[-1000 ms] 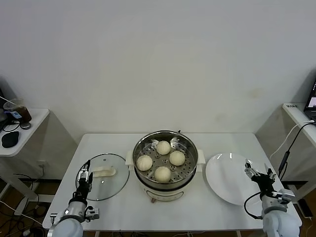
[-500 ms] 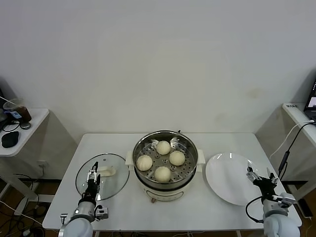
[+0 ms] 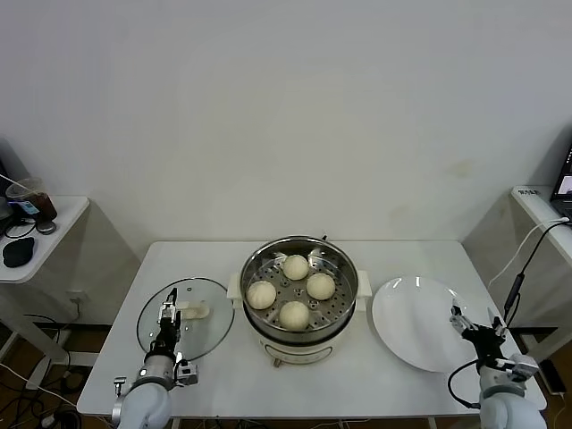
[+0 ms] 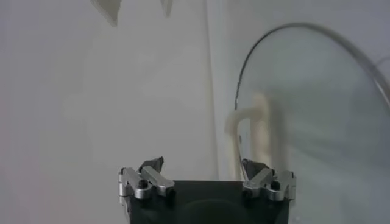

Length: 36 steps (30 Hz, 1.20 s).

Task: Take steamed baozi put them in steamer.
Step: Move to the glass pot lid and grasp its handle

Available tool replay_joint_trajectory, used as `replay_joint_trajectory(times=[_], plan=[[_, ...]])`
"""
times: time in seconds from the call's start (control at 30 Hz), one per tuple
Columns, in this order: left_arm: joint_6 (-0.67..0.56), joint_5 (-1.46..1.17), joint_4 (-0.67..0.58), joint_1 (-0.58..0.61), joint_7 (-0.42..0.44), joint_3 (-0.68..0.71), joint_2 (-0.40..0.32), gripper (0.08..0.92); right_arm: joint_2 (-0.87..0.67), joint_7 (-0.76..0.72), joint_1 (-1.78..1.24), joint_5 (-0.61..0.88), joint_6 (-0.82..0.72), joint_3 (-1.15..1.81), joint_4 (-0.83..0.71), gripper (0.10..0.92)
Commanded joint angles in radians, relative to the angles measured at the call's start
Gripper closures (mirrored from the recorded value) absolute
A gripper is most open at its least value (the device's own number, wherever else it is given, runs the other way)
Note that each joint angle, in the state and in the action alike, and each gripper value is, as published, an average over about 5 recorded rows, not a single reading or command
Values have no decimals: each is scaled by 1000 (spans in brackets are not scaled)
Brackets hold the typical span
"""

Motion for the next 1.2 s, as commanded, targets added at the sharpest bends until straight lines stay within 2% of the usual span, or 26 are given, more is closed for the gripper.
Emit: replay_joint_trajectory(times=[0.03,0.97,1.07,1.2], plan=[[4,-6,61,-49,3,6,-8,177,3,0,-10,-5,3,4,3,203],[-31,-78,252,-186,-94,3,-42,178,12,-1,-25,-26,14,13,4,203],[-34,-89,245,-180,-89,1,-36,216,13,-2,-27,-26,14,14,4,203],[-30,-97,239,-172,-90,-8,-33,329,15,-2,-26,-28,14,13,2,203]])
